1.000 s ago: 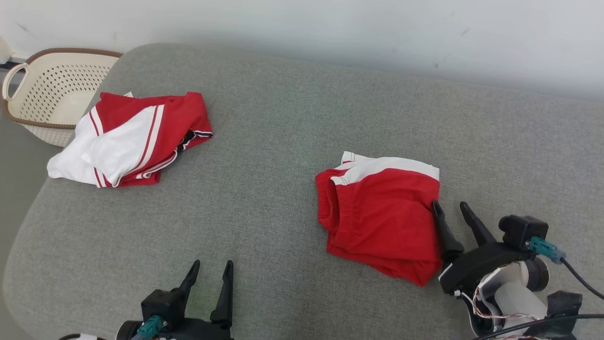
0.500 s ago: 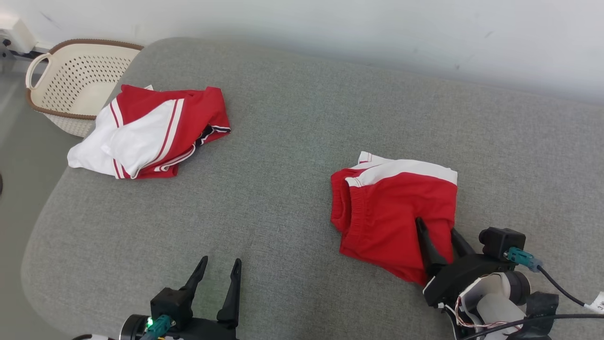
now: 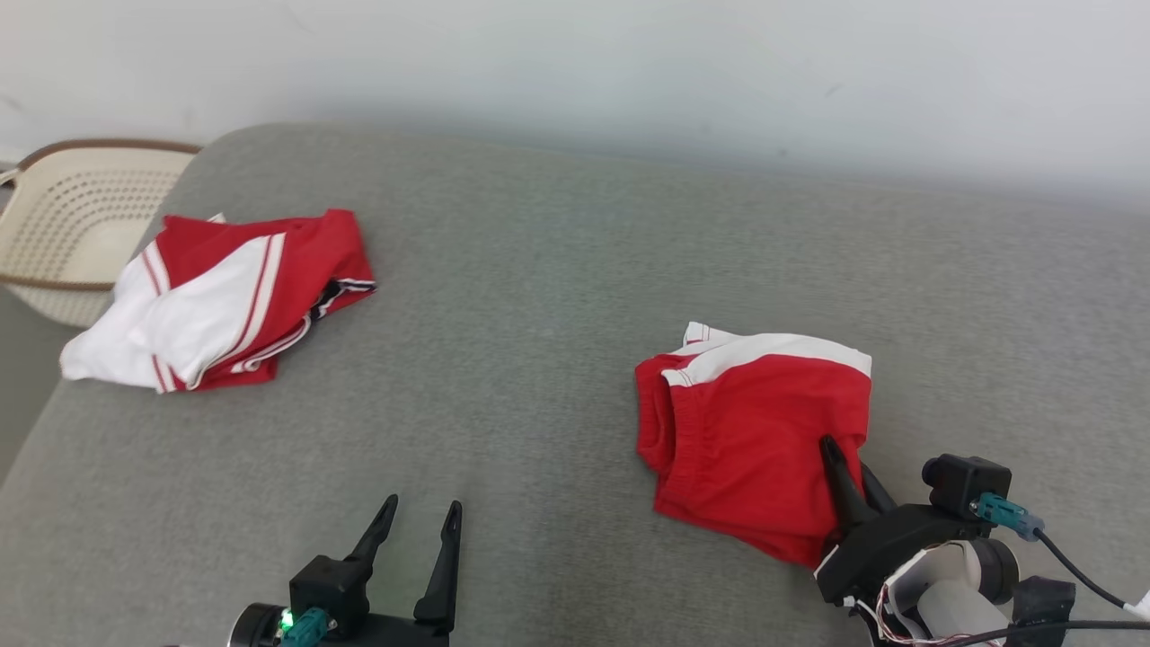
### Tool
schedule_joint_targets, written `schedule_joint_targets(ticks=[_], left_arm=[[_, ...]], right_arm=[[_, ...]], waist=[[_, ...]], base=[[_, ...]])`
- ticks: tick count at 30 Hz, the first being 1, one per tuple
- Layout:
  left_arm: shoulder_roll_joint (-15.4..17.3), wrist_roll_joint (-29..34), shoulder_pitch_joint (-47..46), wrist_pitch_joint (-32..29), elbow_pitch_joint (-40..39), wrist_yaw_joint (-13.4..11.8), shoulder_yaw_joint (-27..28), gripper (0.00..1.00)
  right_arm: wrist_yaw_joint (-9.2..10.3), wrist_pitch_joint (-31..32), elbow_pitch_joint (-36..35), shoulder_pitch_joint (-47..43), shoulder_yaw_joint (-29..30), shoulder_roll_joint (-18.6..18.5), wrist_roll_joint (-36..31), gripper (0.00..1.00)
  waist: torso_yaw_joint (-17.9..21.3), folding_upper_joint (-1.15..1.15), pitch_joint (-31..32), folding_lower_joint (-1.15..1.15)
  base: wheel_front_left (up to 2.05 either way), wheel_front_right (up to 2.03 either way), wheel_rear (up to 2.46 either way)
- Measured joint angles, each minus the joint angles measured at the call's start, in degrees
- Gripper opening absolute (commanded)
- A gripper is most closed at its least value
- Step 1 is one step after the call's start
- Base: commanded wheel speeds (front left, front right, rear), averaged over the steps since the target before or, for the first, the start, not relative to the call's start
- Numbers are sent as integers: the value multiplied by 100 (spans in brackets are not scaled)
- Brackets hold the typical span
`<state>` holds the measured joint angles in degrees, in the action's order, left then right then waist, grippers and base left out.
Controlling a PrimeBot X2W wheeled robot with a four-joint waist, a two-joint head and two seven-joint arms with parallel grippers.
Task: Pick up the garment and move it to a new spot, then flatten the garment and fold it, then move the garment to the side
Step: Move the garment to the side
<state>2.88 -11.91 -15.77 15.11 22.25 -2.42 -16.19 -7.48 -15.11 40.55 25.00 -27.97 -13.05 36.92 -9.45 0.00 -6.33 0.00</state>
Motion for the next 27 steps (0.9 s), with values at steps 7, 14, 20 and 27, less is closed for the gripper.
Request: schedule_joint_targets(ticks=[7, 14, 20, 27], left_arm=[[-1, 55, 18, 0, -60, -13, -8, 100], [-3, 108, -26, 0, -80, -19, 47, 100], [-2, 113, -123, 0, -186, 29, 114, 100], [-4, 188, -319, 0, -343, 31, 122, 100]], right_arm=[[0, 1, 40, -120, 71, 11, -64, 0], [0, 0, -9, -162, 68, 60, -67, 0], [0, -1, -66, -187, 49, 143, -54, 0], [0, 0, -110, -199, 27, 178, -35, 0]], waist=[[576, 0, 130, 0], [1242, 0, 175, 0], [1917, 0, 141, 0], [2524, 0, 18, 0]], base=[[0, 0, 0], [0, 0, 0], [0, 0, 0], [0, 0, 0]])
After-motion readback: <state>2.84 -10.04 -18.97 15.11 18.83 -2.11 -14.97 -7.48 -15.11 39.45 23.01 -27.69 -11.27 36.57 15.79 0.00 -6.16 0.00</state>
